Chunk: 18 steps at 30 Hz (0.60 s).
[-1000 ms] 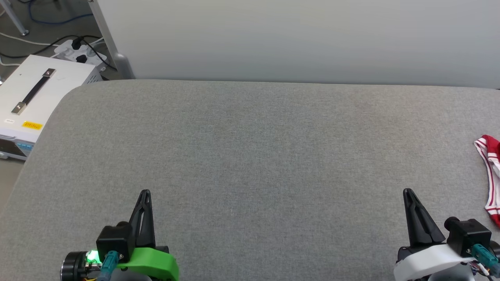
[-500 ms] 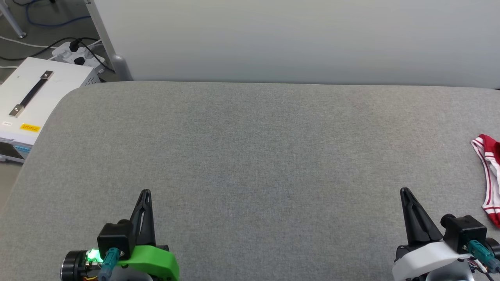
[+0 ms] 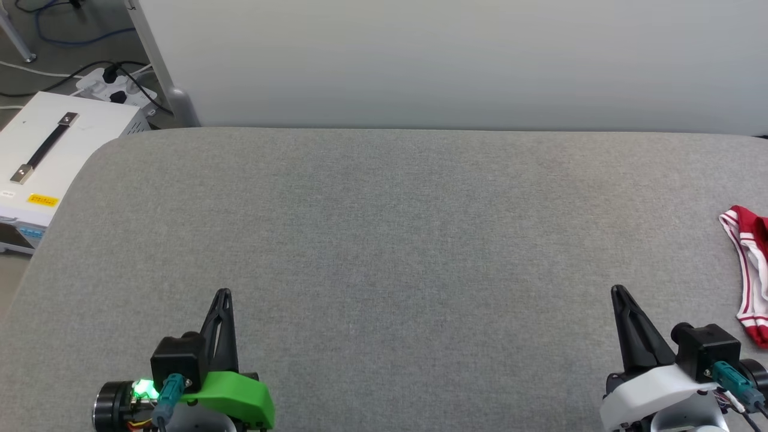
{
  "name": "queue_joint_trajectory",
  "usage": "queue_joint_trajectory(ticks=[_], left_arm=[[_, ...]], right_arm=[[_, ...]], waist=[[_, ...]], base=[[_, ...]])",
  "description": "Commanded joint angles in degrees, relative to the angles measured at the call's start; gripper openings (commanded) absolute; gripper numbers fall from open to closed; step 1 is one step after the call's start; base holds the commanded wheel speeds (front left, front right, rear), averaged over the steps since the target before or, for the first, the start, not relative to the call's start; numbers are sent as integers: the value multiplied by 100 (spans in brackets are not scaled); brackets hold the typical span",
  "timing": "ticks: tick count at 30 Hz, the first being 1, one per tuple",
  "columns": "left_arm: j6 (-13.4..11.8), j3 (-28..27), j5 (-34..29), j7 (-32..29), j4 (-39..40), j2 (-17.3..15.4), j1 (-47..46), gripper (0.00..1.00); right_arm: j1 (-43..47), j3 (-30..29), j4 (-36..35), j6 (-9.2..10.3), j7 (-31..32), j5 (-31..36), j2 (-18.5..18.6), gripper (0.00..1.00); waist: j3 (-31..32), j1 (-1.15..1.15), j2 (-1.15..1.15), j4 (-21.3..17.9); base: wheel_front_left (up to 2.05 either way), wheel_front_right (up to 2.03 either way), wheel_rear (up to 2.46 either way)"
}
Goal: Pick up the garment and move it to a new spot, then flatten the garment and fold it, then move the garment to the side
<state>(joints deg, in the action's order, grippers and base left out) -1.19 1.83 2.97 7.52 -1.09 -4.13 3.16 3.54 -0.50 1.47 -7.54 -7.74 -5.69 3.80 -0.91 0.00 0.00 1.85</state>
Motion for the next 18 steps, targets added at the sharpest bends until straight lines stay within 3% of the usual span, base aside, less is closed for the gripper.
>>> queue_joint_trajectory(ticks=[1,18], left_arm=[[35,-21,-43,-24,27,22,-112,0],[58,-64,-112,-220,49,50,-167,0]], right_arm=[[-100,8,-45,3,42,57,-18,0],[-169,19,-72,3,239,195,-38,0]], waist=[[2,0,0,-4],[26,0,0,-53]], base=[[0,0,0],[0,0,0]])
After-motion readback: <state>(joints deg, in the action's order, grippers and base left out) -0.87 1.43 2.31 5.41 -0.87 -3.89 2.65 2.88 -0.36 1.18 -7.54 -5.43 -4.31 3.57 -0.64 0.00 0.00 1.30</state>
